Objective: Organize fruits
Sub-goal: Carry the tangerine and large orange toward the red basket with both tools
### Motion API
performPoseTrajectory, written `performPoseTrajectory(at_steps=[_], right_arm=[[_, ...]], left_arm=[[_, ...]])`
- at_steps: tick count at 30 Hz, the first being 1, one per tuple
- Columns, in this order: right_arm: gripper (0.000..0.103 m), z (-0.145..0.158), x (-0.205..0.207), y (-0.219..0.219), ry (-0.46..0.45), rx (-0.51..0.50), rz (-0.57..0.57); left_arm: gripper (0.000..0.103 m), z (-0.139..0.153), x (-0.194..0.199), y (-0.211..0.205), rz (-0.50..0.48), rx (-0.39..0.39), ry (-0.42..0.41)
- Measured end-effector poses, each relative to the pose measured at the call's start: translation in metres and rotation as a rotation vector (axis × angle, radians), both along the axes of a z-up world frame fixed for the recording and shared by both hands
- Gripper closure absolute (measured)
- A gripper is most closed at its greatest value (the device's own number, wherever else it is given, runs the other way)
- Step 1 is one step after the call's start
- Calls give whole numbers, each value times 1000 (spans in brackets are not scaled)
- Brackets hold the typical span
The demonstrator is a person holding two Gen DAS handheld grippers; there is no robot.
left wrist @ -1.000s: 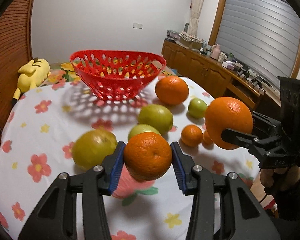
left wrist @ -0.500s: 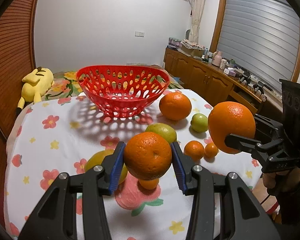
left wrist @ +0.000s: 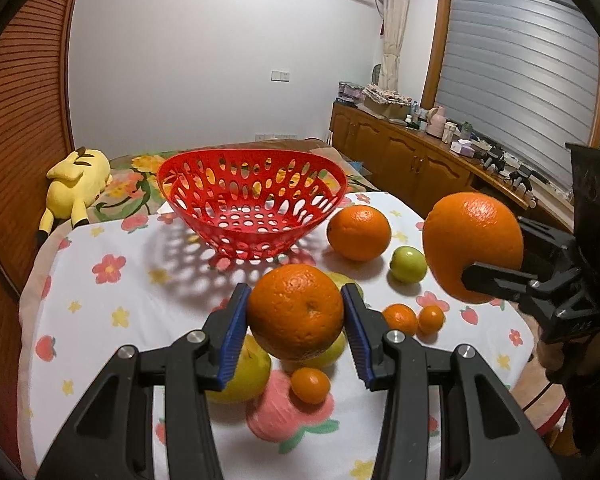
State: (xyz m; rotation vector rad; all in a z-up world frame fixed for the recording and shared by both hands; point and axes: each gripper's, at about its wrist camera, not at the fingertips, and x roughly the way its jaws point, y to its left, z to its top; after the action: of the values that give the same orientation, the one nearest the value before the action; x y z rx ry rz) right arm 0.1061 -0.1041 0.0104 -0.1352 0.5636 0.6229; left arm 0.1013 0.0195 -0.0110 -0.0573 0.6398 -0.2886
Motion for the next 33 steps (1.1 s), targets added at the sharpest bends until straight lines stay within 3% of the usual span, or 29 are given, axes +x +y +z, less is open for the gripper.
performPoseTrajectory(at_steps=[21,33], right_arm=[[19,14,70,14,8,-39,44],[19,21,129,44,33,-106,90]], left_arm=[[59,5,76,19,19,36,8],[59,3,125,30,23,29,45]])
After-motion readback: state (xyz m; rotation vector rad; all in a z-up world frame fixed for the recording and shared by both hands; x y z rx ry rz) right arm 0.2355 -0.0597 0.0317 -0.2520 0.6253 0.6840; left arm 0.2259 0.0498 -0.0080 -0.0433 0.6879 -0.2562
